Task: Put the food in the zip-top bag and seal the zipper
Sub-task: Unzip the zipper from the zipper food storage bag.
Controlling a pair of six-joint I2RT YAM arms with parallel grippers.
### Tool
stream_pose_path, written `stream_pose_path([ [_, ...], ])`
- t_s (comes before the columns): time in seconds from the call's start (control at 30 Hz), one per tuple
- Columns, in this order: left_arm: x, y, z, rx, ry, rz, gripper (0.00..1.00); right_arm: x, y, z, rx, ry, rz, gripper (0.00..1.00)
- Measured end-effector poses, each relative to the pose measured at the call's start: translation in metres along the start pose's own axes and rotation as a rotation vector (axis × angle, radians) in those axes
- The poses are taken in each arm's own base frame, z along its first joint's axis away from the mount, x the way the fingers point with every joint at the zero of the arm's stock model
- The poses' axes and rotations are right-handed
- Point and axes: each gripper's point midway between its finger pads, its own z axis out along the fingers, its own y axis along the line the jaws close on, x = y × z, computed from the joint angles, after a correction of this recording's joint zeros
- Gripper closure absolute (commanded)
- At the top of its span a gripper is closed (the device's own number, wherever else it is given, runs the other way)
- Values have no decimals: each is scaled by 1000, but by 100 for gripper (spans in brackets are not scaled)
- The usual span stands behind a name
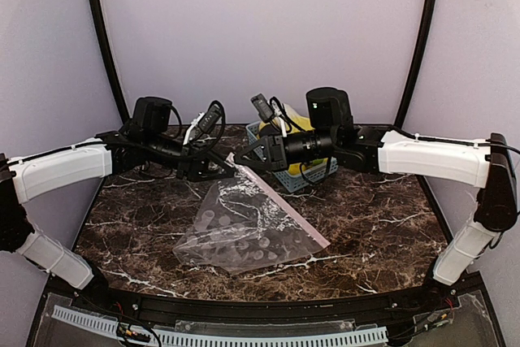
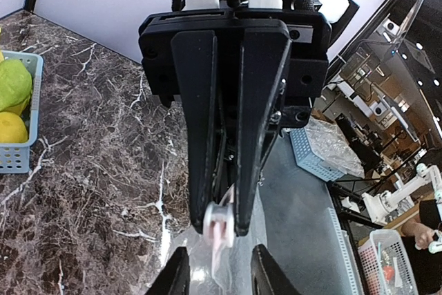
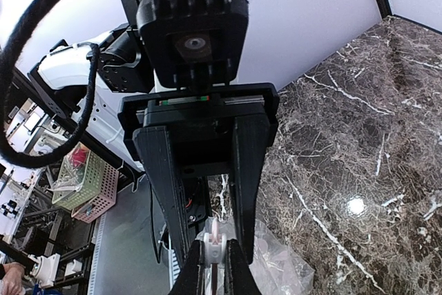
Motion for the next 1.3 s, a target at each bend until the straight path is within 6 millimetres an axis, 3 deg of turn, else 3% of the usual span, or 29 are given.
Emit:
stream_pose_path([
  [0.8, -3, 4, -3, -14, -13, -11, 66, 1, 4, 0, -25, 8, -3, 100],
  [1.3, -7, 6, -6, -20, -27, -22, 83, 2, 5, 0, -30, 11, -4, 100],
])
